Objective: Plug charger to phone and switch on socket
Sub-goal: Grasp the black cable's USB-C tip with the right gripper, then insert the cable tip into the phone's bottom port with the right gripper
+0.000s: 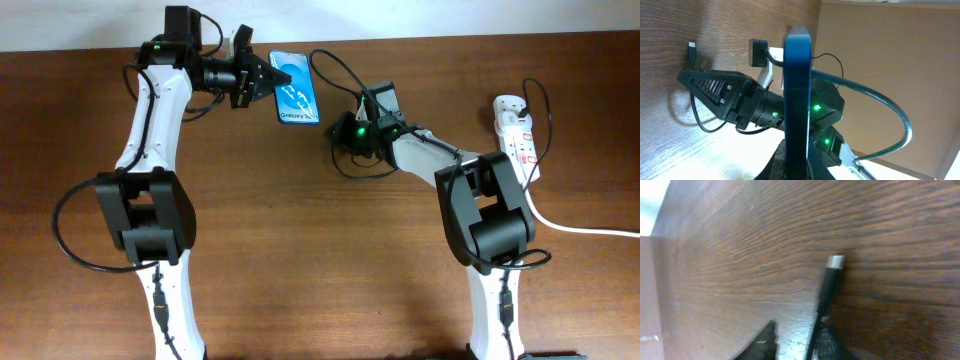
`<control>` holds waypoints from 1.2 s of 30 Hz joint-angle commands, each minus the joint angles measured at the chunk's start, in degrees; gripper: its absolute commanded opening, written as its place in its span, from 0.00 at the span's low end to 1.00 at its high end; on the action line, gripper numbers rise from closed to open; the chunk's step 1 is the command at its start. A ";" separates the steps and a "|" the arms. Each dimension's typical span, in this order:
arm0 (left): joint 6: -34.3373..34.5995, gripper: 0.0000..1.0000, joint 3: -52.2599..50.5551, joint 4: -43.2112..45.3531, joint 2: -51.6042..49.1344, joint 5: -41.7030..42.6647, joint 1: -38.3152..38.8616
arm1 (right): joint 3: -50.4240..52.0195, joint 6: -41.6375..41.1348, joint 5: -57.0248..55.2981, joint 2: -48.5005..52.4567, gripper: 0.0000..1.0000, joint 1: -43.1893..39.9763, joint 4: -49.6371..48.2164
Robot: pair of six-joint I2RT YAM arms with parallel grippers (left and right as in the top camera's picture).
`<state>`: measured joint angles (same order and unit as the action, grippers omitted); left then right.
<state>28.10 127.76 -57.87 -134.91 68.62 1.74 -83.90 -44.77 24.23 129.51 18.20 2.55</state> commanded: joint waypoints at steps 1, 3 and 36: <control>-0.35 0.00 0.85 0.02 0.02 2.82 -0.37 | -0.44 2.56 3.50 1.99 0.09 -0.87 -0.11; -0.37 0.00 0.85 -0.17 0.02 2.80 -0.37 | -0.44 4.79 9.27 1.33 0.04 -3.39 -0.92; 24.30 0.00 0.85 28.89 0.02 11.04 2.86 | 21.51 -9.88 17.18 -42.80 0.04 3.56 -6.47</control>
<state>41.10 127.70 -34.96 -134.91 79.18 4.69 -62.24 -47.94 46.28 86.91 20.45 -0.78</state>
